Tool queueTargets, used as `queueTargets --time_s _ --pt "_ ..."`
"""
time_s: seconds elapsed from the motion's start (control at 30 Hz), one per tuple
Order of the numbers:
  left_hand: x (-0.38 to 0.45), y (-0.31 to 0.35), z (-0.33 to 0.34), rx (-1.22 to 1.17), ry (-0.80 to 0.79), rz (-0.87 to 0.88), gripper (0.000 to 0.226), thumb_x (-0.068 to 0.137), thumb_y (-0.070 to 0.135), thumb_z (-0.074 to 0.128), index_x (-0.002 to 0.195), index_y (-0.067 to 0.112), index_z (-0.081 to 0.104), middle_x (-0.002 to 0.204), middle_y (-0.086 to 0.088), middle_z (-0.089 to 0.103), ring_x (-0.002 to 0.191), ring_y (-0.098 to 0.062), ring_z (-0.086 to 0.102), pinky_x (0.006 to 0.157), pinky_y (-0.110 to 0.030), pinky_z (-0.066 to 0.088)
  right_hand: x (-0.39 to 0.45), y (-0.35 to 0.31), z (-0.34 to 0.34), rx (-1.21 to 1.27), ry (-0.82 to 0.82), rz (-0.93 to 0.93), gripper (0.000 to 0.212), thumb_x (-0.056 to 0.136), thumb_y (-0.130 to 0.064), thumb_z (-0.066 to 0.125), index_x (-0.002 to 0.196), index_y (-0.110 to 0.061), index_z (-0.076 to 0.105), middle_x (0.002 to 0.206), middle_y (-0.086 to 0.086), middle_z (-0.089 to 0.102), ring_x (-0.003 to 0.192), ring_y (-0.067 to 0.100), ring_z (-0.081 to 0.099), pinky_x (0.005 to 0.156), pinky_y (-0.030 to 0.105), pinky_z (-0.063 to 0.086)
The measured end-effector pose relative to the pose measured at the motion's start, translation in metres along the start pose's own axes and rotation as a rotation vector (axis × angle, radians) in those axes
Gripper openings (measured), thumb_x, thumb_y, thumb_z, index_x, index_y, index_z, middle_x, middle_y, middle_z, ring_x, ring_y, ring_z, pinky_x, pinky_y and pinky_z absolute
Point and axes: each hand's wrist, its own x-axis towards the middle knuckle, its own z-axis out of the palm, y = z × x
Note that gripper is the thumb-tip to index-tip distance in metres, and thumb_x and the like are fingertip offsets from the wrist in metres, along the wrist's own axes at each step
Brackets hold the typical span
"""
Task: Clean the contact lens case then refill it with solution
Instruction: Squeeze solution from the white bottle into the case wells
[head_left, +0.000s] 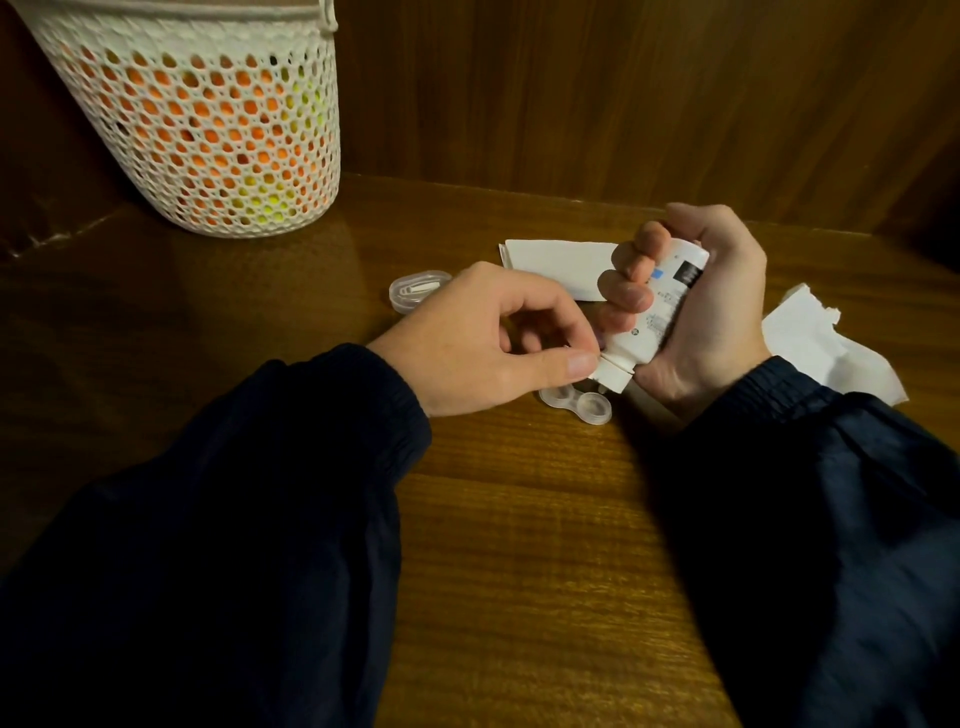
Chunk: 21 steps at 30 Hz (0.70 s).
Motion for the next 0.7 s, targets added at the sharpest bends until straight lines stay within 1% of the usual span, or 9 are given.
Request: queueTargets --time_s 0.1,0.2,0.27,0.33,0.4,0.47,0.53,0.63,0.7 --pt "-0.001 0.000 -0.002 -0.025 0.015 0.010 0.006 0.094 0.023 0.079 0.099 0.023 0.081 0.088 0.017 0.075 0.085 -0.021 0.067 0.071 -0.043 0.054 0.001 -0.002 0.001 0.013 -0.010 0.013 0.043 0.102 -0.033 0.042 0.063 -0.016 0.049 0.056 -0.003 0.046 0.040 0.010 0.041 0.041 0.019 0.036" --pt "-0.002 0.000 -0.008 -0.046 0.043 0.007 0.007 0.094 0.020 0.078 0.101 0.020 0.080 0.092 0.013 0.075 0.085 -0.017 0.067 0.072 -0.044 0.055 0.008 -0.005 0.011 -0.011 -0.020 0.013 0.043 0.101 -0.034 0.043 0.063 -0.017 0.050 0.054 -0.003 0.047 0.040 0.010 0.043 0.042 0.019 0.038" --pt "-0.002 -0.002 -0.012 -0.032 0.064 -0.001 0.008 0.094 0.020 0.078 0.101 0.020 0.080 0.097 0.007 0.076 0.089 -0.020 0.068 0.074 -0.047 0.055 0.014 -0.003 0.016 -0.020 -0.020 0.025 0.041 0.101 -0.035 0.045 0.064 -0.018 0.050 0.053 -0.003 0.047 0.040 0.011 0.044 0.042 0.018 0.037" --pt "-0.003 -0.004 -0.015 -0.013 0.073 -0.018 0.007 0.093 0.020 0.078 0.100 0.020 0.080 0.098 0.005 0.076 0.090 -0.024 0.068 0.074 -0.047 0.056 0.017 0.003 0.018 0.000 -0.016 0.039 0.040 0.101 -0.034 0.045 0.065 -0.018 0.049 0.053 -0.003 0.047 0.039 0.010 0.044 0.041 0.019 0.037" --pt "-0.003 -0.005 -0.018 -0.008 0.072 -0.029 0.006 0.092 0.019 0.079 0.099 0.020 0.081 0.094 0.006 0.076 0.088 -0.025 0.068 0.072 -0.044 0.055 0.019 0.008 0.017 0.014 -0.010 0.041 0.040 0.101 -0.033 0.046 0.065 -0.017 0.048 0.054 -0.003 0.046 0.040 0.010 0.043 0.041 0.020 0.038" --pt "-0.004 -0.005 -0.019 -0.013 0.062 -0.026 0.005 0.092 0.019 0.080 0.097 0.018 0.081 0.090 0.007 0.075 0.082 -0.021 0.067 0.067 -0.039 0.053 0.019 0.010 0.017 0.009 -0.008 0.035 0.039 0.101 -0.032 0.046 0.064 -0.017 0.048 0.055 -0.003 0.045 0.040 0.011 0.041 0.041 0.020 0.037" --pt "-0.003 -0.004 -0.019 -0.009 0.053 -0.020 0.005 0.092 0.019 0.080 0.096 0.018 0.081 0.090 0.008 0.076 0.079 -0.017 0.065 0.067 -0.039 0.052 0.020 0.010 0.017 -0.001 -0.012 0.025 0.039 0.101 -0.031 0.046 0.065 -0.017 0.047 0.055 -0.003 0.044 0.040 0.011 0.040 0.042 0.020 0.037" --pt "-0.002 -0.004 -0.019 -0.006 0.043 -0.023 0.004 0.092 0.018 0.080 0.096 0.018 0.081 0.089 0.008 0.076 0.081 -0.025 0.065 0.066 -0.039 0.052 0.020 0.010 0.018 -0.024 -0.006 0.021 0.037 0.100 -0.029 0.045 0.064 -0.017 0.046 0.055 -0.003 0.043 0.041 0.011 0.038 0.042 0.020 0.036" --pt "-0.002 -0.004 -0.019 -0.007 0.040 -0.023 0.004 0.092 0.017 0.080 0.095 0.018 0.081 0.088 0.009 0.076 0.082 -0.027 0.065 0.066 -0.037 0.051 0.021 0.011 0.018 -0.041 0.002 0.015 0.037 0.100 -0.027 0.044 0.064 -0.018 0.046 0.056 -0.003 0.042 0.041 0.011 0.037 0.043 0.019 0.035"
